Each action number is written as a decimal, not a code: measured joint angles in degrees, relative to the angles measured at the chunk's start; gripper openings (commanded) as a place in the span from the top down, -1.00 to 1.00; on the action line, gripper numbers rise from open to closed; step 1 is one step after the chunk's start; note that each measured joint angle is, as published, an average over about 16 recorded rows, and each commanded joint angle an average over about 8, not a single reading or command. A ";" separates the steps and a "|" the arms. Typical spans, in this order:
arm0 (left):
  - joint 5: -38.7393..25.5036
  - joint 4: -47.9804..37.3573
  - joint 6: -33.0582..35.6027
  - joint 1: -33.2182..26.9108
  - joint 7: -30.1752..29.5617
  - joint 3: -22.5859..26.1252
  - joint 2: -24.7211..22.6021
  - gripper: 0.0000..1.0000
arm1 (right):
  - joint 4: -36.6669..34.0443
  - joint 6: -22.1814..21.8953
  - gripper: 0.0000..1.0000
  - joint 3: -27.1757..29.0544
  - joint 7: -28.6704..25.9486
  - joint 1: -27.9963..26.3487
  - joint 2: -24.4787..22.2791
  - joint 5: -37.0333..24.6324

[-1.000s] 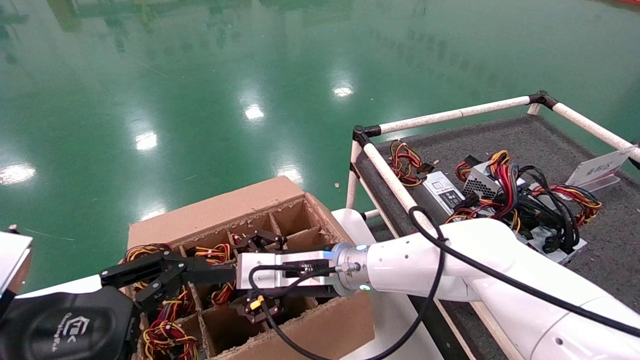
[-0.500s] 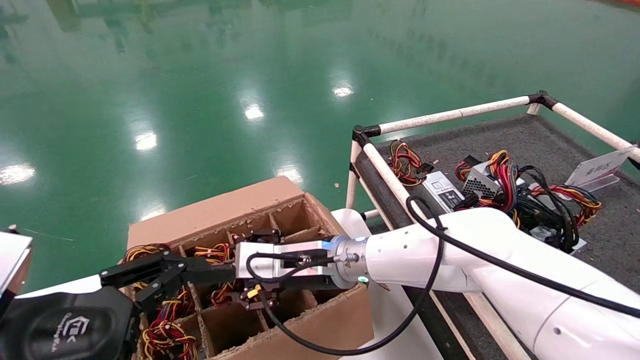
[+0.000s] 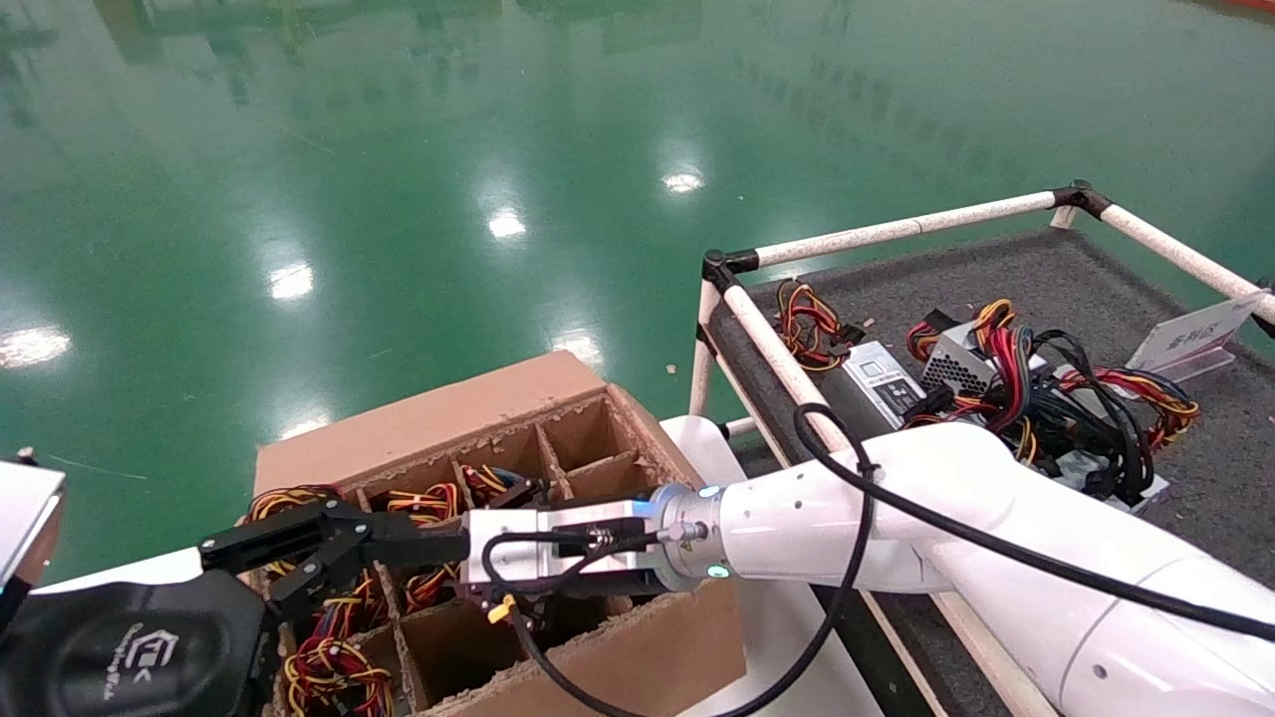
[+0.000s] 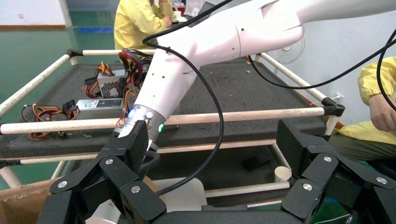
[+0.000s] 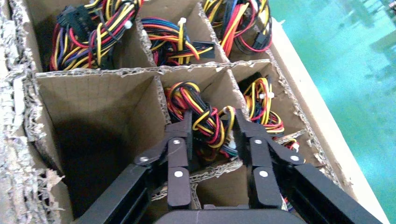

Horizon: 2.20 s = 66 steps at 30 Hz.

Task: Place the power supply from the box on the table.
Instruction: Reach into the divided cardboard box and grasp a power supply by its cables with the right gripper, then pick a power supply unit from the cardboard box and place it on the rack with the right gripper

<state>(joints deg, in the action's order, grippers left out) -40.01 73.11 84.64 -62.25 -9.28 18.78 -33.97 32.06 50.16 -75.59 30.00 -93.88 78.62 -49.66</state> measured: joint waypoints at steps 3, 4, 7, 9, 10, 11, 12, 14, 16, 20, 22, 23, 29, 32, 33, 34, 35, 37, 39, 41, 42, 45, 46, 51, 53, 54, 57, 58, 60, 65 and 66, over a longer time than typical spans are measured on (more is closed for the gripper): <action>0.00 0.00 0.00 0.00 0.00 0.00 0.00 -1.00 | 0.04 -0.23 1.00 -0.82 -0.03 -0.25 -0.01 1.08; 0.00 0.00 0.00 0.00 0.00 0.01 0.00 -1.00 | 0.01 -0.30 1.00 -1.05 -0.09 -0.34 -0.01 1.48; 0.01 0.00 0.00 0.00 0.01 0.01 0.00 -1.00 | -0.24 -0.44 1.00 -1.59 -0.48 -0.70 -0.03 2.80; 0.01 0.00 -0.01 0.00 0.01 0.01 0.01 -1.00 | -0.54 -0.46 1.00 -1.81 -0.94 -0.98 -0.05 3.85; 0.01 0.00 -0.01 0.00 0.01 0.02 0.01 -1.00 | -0.73 -0.43 1.00 -1.87 -1.24 -1.14 -0.06 4.44; 0.01 0.00 -0.01 0.00 0.01 0.02 0.01 -1.00 | -0.95 -0.36 1.00 -1.91 -1.57 -1.31 -0.07 5.05; 0.01 0.00 -0.01 0.00 0.01 0.02 0.01 -1.00 | -1.20 -0.26 1.00 -1.93 -1.93 -1.50 -0.09 5.70; 0.01 0.00 -0.01 -0.01 0.01 0.02 0.01 -1.00 | -1.76 0.03 1.00 -1.90 -2.69 -1.91 -0.12 7.03; 0.02 0.00 -0.01 -0.01 0.01 0.02 0.01 -1.00 | -2.40 0.43 1.00 -1.78 -3.48 -2.39 -0.16 8.42; 0.02 0.00 -0.01 -0.01 0.02 0.03 0.01 -1.00 | -3.86 1.57 1.00 -1.31 -4.95 -3.59 -0.28 11.29; 0.02 0.00 -0.01 -0.01 0.02 0.03 0.01 -1.00 | -4.68 2.41 1.00 -0.92 -5.61 -4.34 -0.36 12.81; 0.02 0.00 -0.01 -0.01 0.02 0.04 0.01 -1.00 | -5.11 2.93 1.00 -0.69 -5.93 -4.74 -0.41 13.60; 0.03 0.00 -0.02 -0.01 0.02 0.04 0.02 -1.00 | -8.24 7.60 1.00 1.16 -7.43 -7.55 -0.93 18.38; 0.03 0.00 -0.02 -0.01 0.02 0.05 0.02 -1.00 | -10.26 10.90 1.00 2.40 -7.93 -9.33 -1.50 20.81; 0.03 0.00 -0.02 -0.01 0.03 0.05 0.02 -1.00 | -11.02 12.14 1.00 2.86 -8.08 -10.00 -1.78 21.64; 0.04 0.00 -0.02 -0.01 0.03 0.05 0.02 -1.00 | -11.78 13.42 1.00 3.34 -8.23 -10.70 -2.09 22.44; 0.04 0.00 -0.02 -0.01 0.03 0.05 0.02 -1.00 | -12.57 14.74 1.00 3.82 -8.37 -11.43 -2.46 23.24; 0.04 0.00 -0.02 -0.01 0.03 0.06 0.02 -1.00 | -14.21 17.48 1.00 4.83 -8.65 -13.03 -3.36 24.80; 0.04 0.00 -0.02 -0.01 0.03 0.06 0.02 -1.00 | -15.88 20.25 1.00 5.83 -8.89 -14.82 -4.48 26.26; 0.04 0.00 -0.03 -0.02 0.03 0.06 0.02 -1.00 | -17.54 22.90 1.00 6.80 -9.10 -16.83 -5.84 27.57; 0.04 0.00 -0.03 -0.02 0.03 0.06 0.03 -1.00 | -18.38 24.17 1.00 7.26 -9.20 -17.92 -6.63 28.16; 0.05 0.00 -0.03 -0.02 0.03 0.07 0.03 -1.00 | -20.80 27.58 1.00 8.44 -9.48 -21.38 -9.26 29.58; 0.05 0.00 -0.03 -0.02 0.03 0.07 0.03 -1.00 | -21.57 28.52 1.00 8.75 -9.59 -22.60 -10.25 29.92; 0.05 0.00 -0.03 -0.02 0.04 0.08 0.03 -1.00 | -25.23 31.96 1.00 9.50 -10.20 -28.78 -15.67 30.50; 0.05 0.00 -0.03 -0.02 0.04 0.08 0.03 -1.00 | -26.61 32.67 1.00 9.41 -10.43 -31.18 -17.98 30.19; 0.06 0.00 -0.03 -0.02 0.04 0.08 0.03 -1.00 | -27.30 32.89 1.00 9.28 -10.52 -32.34 -19.16 29.93; 0.06 0.00 -0.04 -0.02 0.04 0.09 0.03 -1.00 | -29.28 32.95 1.00 8.59 -10.78 -35.44 -22.56 28.76; 0.06 0.00 -0.04 -0.02 0.04 0.09 0.03 -1.00 | -29.90 32.80 1.00 8.26 -10.83 -36.31 -23.63 28.25; 0.06 0.00 -0.04 -0.02 0.05 0.09 0.04 -1.00 | -31.05 32.32 1.00 7.51 -10.88 -37.82 -25.68 27.11; 0.07 0.00 -0.04 -0.02 0.05 0.10 0.04 -1.00 | -33.42 29.91 1.00 5.50 -10.61 -40.12 -30.06 24.20; 0.07 0.00 -0.04 -0.02 0.05 0.10 0.04 -1.00 | -33.82 29.17 1.00 5.15 -10.51 -40.33 -30.75 23.69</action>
<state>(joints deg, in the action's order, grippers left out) -39.94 73.11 84.60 -62.28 -9.23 18.88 -33.93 -1.76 79.33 -70.44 19.49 -134.21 47.87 -25.97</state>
